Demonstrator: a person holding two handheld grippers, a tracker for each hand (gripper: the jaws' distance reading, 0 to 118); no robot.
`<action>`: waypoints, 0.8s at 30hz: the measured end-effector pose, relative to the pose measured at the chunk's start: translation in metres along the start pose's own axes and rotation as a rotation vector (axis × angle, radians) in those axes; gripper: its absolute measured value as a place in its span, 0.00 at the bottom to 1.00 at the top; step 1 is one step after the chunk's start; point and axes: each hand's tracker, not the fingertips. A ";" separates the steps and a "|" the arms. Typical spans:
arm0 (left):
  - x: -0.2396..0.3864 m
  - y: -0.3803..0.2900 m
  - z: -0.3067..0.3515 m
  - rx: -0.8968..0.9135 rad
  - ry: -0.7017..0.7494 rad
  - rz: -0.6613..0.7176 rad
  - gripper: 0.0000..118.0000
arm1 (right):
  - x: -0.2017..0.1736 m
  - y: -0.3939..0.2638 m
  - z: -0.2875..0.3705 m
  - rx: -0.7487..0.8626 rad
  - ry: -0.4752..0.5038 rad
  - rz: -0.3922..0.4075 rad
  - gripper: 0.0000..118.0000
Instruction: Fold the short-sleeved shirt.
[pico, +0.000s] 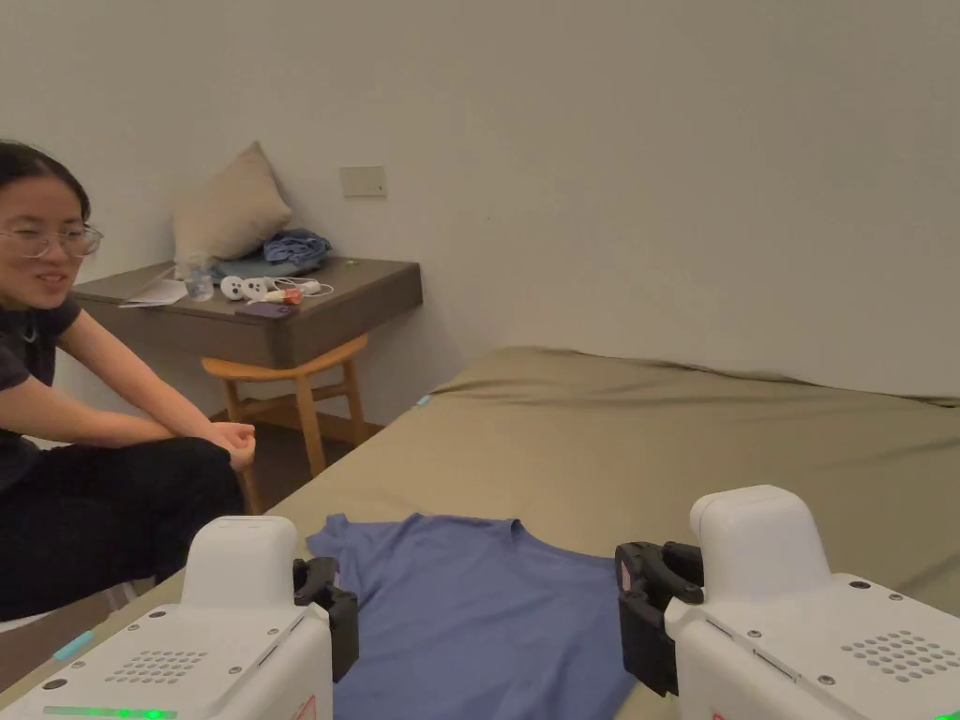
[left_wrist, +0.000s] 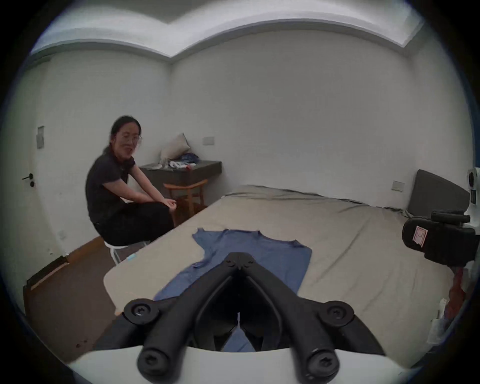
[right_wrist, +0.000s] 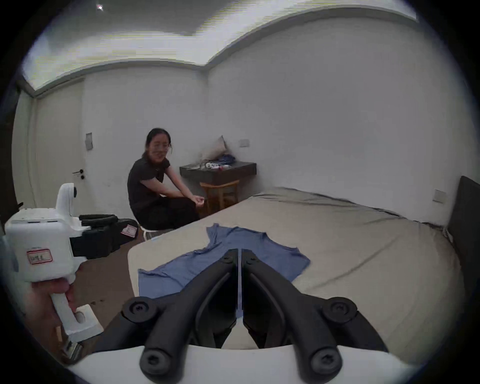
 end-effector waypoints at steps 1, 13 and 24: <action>0.005 -0.002 -0.010 -0.011 -0.020 -0.004 0.00 | 0.007 -0.001 -0.002 -0.008 -0.009 0.004 0.04; 0.033 -0.040 -0.163 -0.224 -0.044 0.014 0.00 | 0.062 -0.036 -0.123 -0.190 -0.061 -0.029 0.04; 0.069 -0.090 -0.302 -0.408 -0.149 -0.039 0.00 | 0.104 -0.083 -0.198 -0.267 -0.099 -0.050 0.04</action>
